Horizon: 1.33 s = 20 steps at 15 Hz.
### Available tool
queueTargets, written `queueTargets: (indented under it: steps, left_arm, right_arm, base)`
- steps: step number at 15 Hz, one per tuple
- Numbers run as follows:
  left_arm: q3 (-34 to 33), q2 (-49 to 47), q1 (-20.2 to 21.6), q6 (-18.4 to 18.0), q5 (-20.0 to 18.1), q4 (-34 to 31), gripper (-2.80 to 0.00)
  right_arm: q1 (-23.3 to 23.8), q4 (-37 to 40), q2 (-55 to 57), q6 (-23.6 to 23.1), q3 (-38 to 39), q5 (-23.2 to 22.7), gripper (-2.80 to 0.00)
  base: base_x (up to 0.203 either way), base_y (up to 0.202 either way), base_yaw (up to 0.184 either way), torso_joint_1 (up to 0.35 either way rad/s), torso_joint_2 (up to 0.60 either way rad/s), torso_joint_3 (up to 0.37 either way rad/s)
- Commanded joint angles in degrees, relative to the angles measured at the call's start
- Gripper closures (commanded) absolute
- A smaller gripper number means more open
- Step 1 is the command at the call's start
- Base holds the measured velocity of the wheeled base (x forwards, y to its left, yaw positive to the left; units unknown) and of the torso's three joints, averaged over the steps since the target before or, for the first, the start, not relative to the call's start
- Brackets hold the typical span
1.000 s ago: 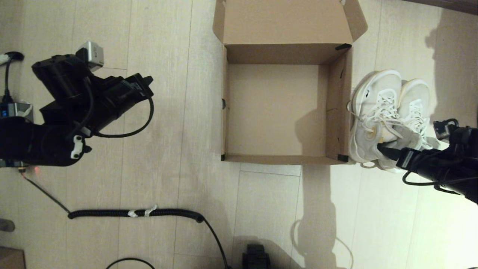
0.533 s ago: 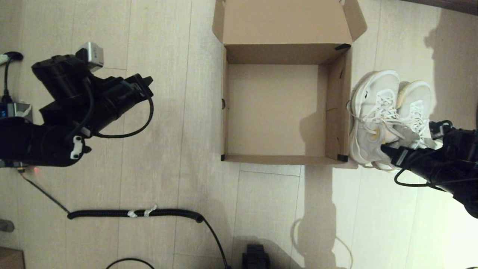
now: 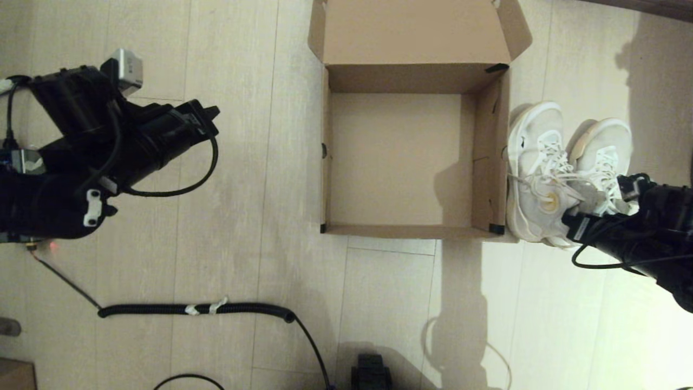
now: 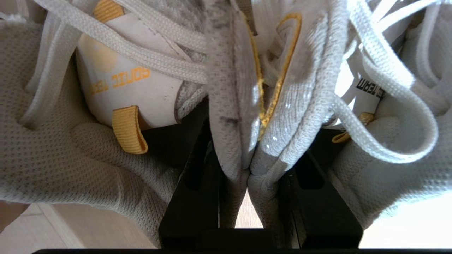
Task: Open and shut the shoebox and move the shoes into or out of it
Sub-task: Put the shoes out of the shoe box
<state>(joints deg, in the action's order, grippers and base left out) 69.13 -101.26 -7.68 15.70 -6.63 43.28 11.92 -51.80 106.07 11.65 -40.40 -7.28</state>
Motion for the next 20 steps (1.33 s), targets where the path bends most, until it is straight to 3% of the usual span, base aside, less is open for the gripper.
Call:
queueTargets:
  steps: [1, 9, 13, 16, 20]
  left_arm:
    - [0.36, 4.34, -0.54, 0.06, -0.05, -2.74, 0.00]
    - [-3.33, 18.40, -1.55, -0.05, 0.19, -12.56, 0.00]
    - [-11.52, 24.03, -1.37, -0.32, 0.25, -14.14, 0.00]
    - [-19.12, 25.15, -1.32, -1.09, 1.32, -13.82, 0.00]
    - [-21.39, 22.14, -1.64, -1.20, 5.88, -13.58, 0.00]
  right_arm:
    - [0.03, 2.57, -6.03, 0.04, 0.15, -0.09, 0.00]
    - [1.18, 30.83, -35.24, 0.51, -0.77, -0.17, 0.00]
    - [1.30, 44.46, -44.71, 1.14, -6.83, -0.65, 0.00]
    - [0.68, 53.34, -46.39, 5.12, -13.81, -4.81, 0.00]
    - [-11.15, 54.88, -45.68, 12.58, -16.18, -5.93, 0.00]
  base:
    - [0.000, 0.000, 0.000, 0.000, 0.00, 0.000]
    - [0.000, 0.000, 0.000, 0.000, 0.00, 0.000]
    - [0.000, 0.000, 0.000, 0.000, 0.00, 0.000]
    - [0.000, 0.000, 0.000, 0.000, 0.00, 0.000]
    - [0.000, 0.000, 0.000, 0.000, 0.00, 0.000]
